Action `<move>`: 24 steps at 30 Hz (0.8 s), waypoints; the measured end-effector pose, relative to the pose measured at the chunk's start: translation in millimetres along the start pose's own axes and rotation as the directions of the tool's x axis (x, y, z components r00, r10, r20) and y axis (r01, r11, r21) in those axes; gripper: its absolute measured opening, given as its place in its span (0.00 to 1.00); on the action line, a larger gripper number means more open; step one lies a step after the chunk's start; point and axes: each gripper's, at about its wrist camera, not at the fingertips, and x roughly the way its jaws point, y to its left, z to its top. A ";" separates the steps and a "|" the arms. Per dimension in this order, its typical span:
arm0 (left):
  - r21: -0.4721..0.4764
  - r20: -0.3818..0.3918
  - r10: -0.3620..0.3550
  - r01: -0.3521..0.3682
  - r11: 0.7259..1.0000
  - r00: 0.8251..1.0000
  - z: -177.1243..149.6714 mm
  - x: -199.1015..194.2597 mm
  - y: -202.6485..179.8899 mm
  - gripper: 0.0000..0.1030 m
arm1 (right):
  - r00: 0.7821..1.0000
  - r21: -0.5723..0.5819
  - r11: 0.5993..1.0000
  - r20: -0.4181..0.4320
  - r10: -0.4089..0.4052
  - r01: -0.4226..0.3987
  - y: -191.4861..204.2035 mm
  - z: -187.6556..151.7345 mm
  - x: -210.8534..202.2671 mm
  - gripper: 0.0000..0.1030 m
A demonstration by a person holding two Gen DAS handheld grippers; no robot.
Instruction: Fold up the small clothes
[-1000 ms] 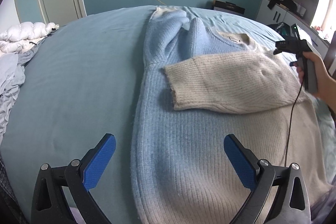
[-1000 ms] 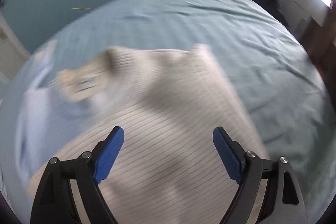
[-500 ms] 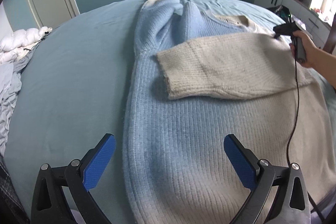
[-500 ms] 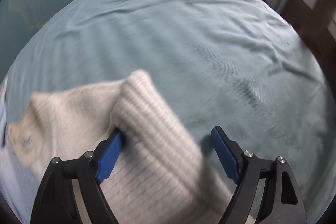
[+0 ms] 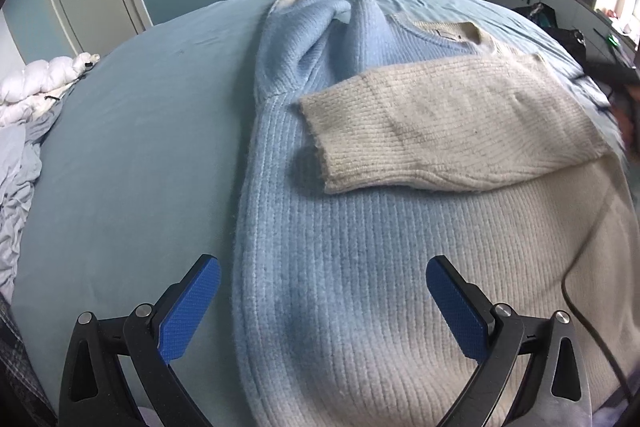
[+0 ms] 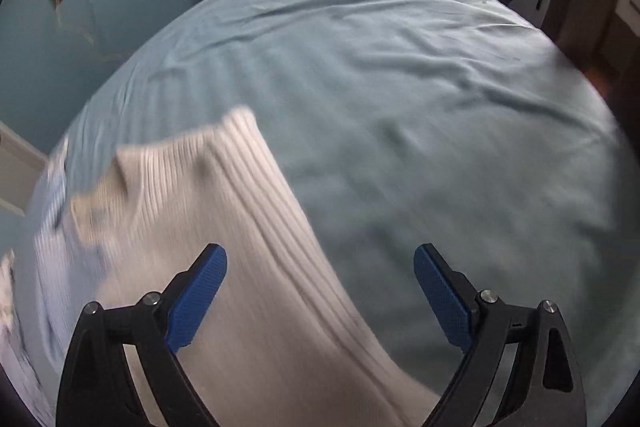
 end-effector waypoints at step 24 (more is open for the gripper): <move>-0.067 0.060 0.046 -0.042 0.997 0.997 -6.8 -22.7 26.0 1.00 | 0.942 -0.018 0.953 0.147 0.301 -0.302 2.1 -159.6 -252.1 0.99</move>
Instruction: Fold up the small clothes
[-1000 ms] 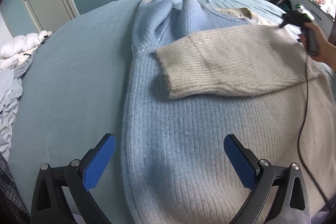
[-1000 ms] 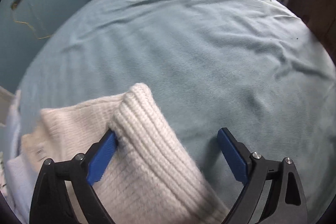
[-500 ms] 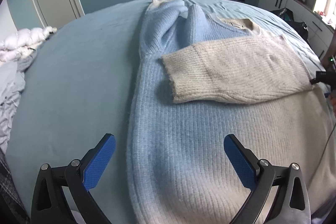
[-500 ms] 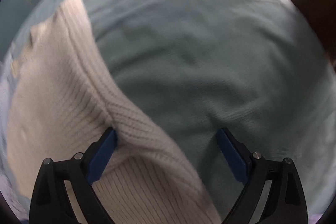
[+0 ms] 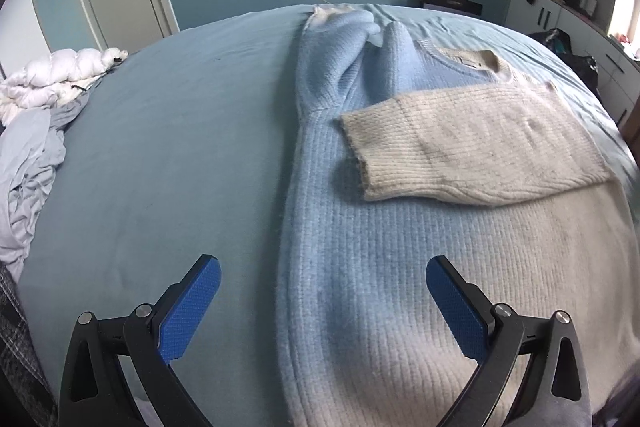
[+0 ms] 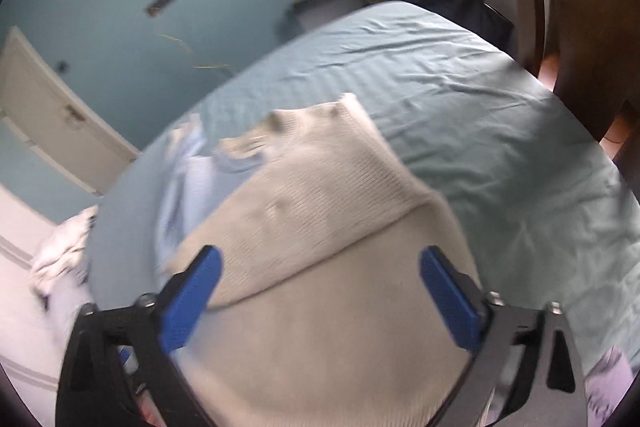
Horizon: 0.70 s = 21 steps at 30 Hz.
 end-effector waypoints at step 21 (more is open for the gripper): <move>-0.107 -0.107 -0.092 0.081 0.991 0.990 198.1 108.5 58.1 1.00 | 0.904 -0.012 0.928 -0.227 0.361 -0.373 21.2 -99.9 177.6 0.99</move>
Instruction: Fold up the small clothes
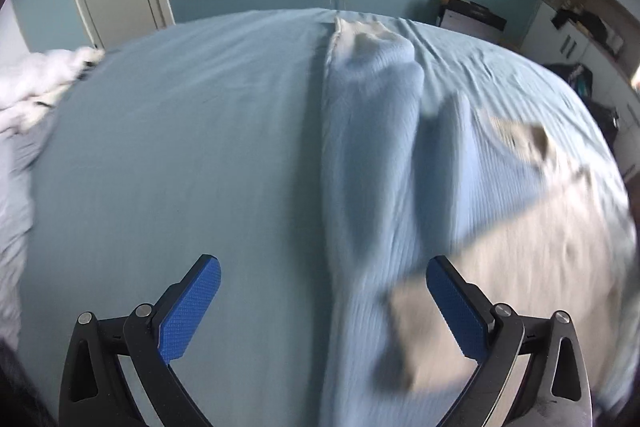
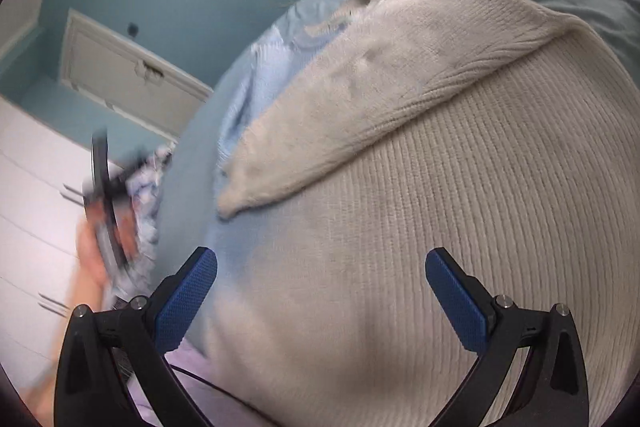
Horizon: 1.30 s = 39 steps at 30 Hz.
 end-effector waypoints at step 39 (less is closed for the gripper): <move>-0.641 0.182 -0.143 0.228 0.733 0.973 7.9 -9.3 157.9 0.74 | 0.998 -0.037 0.998 -0.045 -0.047 0.045 1.3 -17.7 29.1 0.99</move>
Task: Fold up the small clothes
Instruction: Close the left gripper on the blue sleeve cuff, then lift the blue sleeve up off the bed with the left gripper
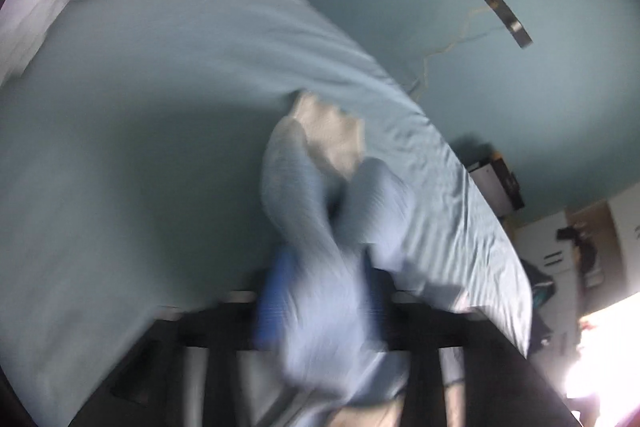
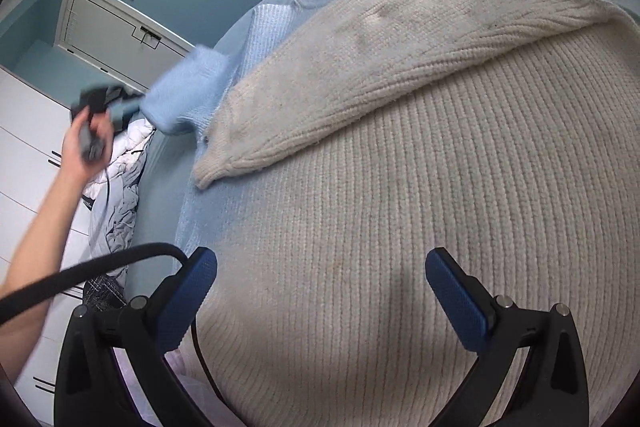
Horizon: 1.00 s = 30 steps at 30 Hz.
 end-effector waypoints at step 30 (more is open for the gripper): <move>0.326 -0.032 0.304 -0.278 0.903 0.952 92.9 171.0 -53.7 0.10 | 0.995 -0.076 0.994 -0.052 -0.079 0.075 11.4 1.7 25.4 0.99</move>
